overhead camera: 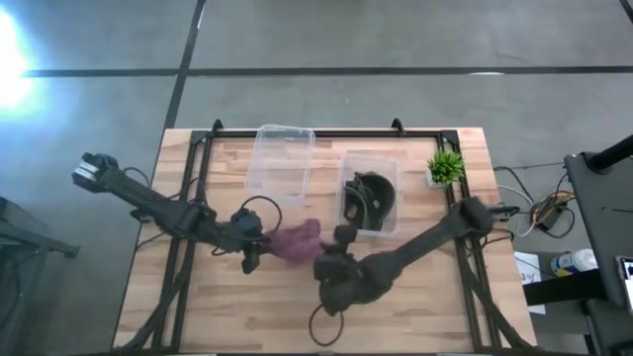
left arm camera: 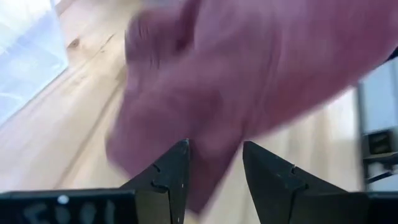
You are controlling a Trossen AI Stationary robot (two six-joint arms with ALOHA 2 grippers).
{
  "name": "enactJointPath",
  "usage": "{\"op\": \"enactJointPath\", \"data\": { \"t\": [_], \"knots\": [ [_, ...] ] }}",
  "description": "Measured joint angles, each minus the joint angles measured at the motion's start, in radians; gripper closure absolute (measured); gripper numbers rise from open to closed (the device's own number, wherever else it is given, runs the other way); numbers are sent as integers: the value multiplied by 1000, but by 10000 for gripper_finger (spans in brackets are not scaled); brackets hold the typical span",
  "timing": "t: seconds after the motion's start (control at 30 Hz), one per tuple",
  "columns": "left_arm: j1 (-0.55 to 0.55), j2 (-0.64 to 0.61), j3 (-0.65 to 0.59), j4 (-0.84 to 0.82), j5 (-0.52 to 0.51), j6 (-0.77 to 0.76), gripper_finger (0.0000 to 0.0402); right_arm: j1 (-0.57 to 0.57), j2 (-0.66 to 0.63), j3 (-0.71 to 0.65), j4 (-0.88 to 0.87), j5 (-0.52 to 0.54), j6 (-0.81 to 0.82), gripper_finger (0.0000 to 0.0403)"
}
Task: Pick and place caps into container
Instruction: Put the red cap into the left transparent container
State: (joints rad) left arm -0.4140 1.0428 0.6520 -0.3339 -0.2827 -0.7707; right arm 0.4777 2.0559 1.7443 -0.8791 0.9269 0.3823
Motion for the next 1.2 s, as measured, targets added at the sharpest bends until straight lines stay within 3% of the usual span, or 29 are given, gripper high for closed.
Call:
{"op": "enactJointPath", "data": {
  "t": [0.23, 0.3, 0.5, 0.63, 0.77, 1.0, 1.2],
  "knots": [
    [-80, -52, 177, -27, 1, -53, 258, -57, -266, 1, -51, 152, 240, 392],
    [-109, -65, 237, -25, -59, -13, 258, -109, -326, 1, -31, 143, 286, 391],
    [-153, -73, 366, -39, -440, 225, 258, -361, -364, 1, 80, -183, 249, 391],
    [-152, -86, 384, -55, -590, 314, 258, -517, -319, 1, 146, -412, 249, 390],
    [-153, -110, 375, -84, -625, 310, 258, -614, -244, 0, 152, -519, 263, 390],
    [-153, -105, 373, -164, -625, 204, 258, -667, -156, 2, 235, -642, 282, 390],
    [-153, -92, 373, -179, -625, 167, 258, -692, -78, 76, 15, -700, 345, 386]
  ]
}}
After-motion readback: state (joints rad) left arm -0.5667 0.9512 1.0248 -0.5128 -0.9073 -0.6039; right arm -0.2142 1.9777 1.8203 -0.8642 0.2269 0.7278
